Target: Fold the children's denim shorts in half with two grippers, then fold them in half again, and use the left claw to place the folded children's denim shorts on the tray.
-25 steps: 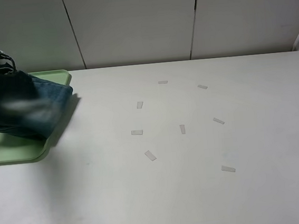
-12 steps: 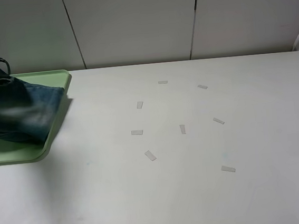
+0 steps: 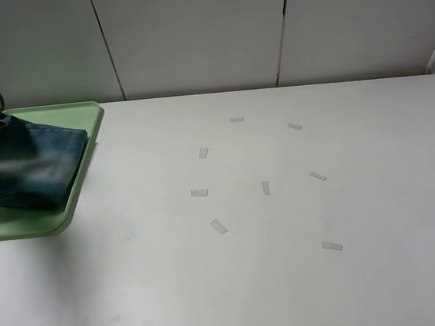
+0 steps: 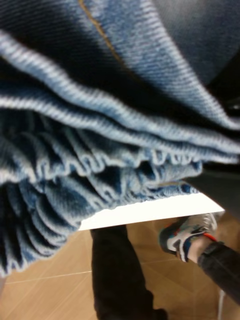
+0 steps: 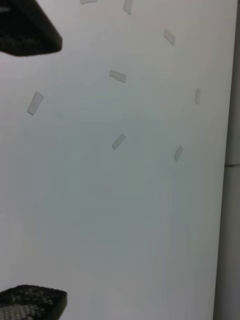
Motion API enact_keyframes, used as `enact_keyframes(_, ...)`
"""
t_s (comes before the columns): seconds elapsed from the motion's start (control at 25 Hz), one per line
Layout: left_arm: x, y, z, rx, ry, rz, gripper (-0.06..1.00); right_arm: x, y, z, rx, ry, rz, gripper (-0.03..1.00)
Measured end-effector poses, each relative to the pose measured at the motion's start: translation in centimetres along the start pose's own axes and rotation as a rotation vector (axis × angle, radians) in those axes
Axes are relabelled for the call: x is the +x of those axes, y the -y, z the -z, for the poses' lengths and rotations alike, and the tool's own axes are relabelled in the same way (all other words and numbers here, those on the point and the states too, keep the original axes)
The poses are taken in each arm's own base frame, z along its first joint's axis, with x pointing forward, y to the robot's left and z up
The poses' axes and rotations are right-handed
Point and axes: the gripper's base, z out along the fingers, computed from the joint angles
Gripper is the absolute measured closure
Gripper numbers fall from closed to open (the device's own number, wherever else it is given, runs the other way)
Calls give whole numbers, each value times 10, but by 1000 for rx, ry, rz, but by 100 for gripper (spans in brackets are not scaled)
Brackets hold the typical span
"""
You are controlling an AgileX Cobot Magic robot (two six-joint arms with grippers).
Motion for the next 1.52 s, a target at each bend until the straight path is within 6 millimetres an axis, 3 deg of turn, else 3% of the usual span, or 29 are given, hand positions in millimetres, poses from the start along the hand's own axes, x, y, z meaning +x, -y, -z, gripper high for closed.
enact_keyframes(0.32,-4,-1,0,-5,45,8,78,0,0,0,0,0,0,27)
enact_keyframes(0.36,-6,-1,0,-7,69,9,63,0,0,0,0,0,0,27)
enact_keyframes(0.4,-6,-1,0,-7,69,9,63,0,0,0,0,0,0,27)
enact_keyframes(0.52,-9,-2,2,-13,106,25,17,0,0,0,0,0,0,27)
enact_keyframes(0.64,-12,-5,9,-22,138,44,0,0,0,0,0,0,0,27)
enact_keyframes(0.92,-17,-12,27,-48,183,69,-4,0,0,0,0,0,0,27)
enact_keyframes(1.16,-23,-23,65,-83,279,184,-5,0,0,0,0,0,0,27)
enact_keyframes(1.36,-25,-13,69,-61,244,171,-5,0,0,0,0,0,0,27)
enact_keyframes(1.52,-31,-9,95,-65,305,164,-5,0,0,0,0,0,0,27)
